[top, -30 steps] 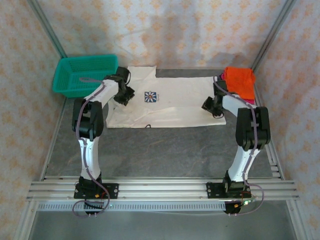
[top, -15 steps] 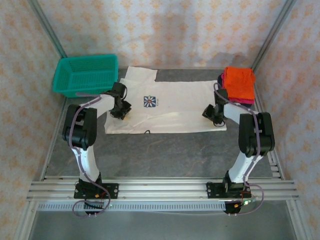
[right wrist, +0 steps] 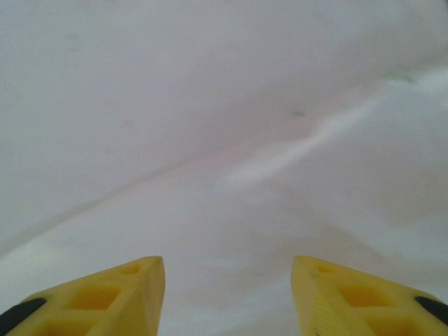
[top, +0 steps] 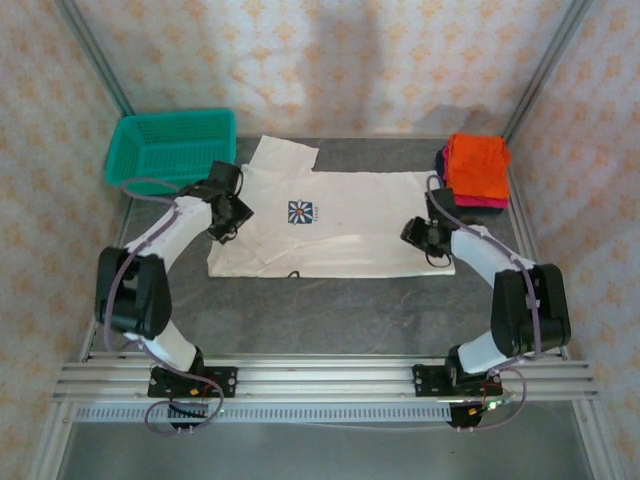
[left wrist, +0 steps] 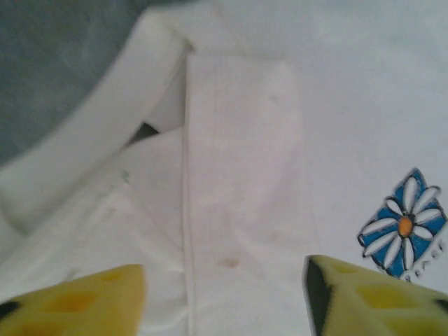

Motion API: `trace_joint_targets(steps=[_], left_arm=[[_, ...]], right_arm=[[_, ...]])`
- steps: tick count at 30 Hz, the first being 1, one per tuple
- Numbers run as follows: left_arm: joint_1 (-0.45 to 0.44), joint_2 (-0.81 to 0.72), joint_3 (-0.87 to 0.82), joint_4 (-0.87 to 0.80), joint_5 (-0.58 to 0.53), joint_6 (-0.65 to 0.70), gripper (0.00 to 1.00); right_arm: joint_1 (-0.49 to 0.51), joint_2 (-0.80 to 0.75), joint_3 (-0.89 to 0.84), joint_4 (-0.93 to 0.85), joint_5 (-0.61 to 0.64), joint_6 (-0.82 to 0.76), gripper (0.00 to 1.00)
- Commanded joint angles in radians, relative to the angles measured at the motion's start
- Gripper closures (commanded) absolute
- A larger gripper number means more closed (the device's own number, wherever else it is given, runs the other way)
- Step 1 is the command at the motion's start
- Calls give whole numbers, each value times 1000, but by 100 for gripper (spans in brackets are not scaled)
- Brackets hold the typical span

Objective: Fold and stack the t-shirts

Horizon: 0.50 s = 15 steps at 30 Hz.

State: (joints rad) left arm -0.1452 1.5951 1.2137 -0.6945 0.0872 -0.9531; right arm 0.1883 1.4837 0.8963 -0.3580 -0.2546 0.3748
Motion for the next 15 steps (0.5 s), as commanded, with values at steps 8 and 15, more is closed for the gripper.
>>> trace_joint_targets(steps=[8,15], left_arm=[[172,-259,-200,-79,61,48,0],[298,-312,-297,-63,161,77,0]], right_arm=[[574,185,212,300,214,-349,36],[772,502,515,260,230,-465,40]])
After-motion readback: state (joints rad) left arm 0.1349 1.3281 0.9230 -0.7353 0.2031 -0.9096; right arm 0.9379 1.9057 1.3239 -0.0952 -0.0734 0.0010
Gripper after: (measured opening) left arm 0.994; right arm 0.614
